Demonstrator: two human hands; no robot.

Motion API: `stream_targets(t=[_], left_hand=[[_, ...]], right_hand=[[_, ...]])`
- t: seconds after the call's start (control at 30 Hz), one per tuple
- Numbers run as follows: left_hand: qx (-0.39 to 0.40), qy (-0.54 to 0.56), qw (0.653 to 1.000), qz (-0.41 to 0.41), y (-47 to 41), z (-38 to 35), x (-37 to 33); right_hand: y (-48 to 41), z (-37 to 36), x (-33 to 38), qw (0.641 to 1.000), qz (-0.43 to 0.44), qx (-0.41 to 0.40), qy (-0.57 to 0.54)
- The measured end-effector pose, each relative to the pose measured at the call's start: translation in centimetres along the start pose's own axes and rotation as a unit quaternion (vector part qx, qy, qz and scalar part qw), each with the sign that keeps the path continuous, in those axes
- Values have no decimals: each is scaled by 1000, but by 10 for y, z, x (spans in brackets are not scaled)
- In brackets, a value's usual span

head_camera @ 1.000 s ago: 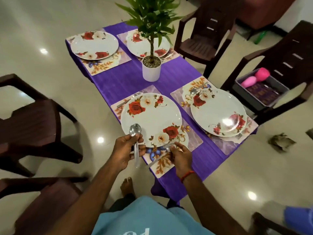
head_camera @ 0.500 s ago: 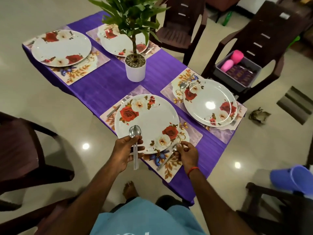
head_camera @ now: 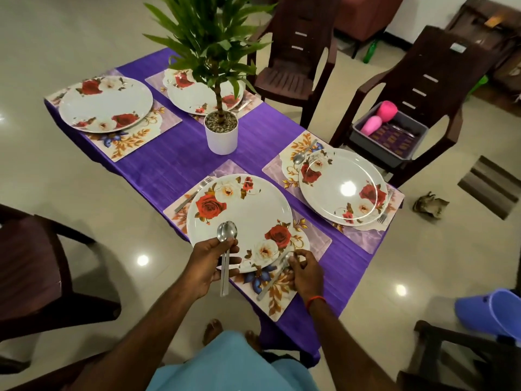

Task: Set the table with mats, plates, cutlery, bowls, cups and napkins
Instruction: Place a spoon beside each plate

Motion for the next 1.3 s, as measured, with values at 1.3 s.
stream_targets(t=[1.3], left_hand=[[26, -35, 997, -58, -58, 173, -114]], right_hand=[[107, -226, 255, 949, 128, 259, -127]])
Point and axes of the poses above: each hand's wrist, its own y-axis away from the middle knuckle, its own z-axis out of the back of the hand, x = y × z, the point moved 1 cm from there along -y, towards the middle knuckle, and after that the axes turned 12 degrees about -x, right-handed, at the moved point
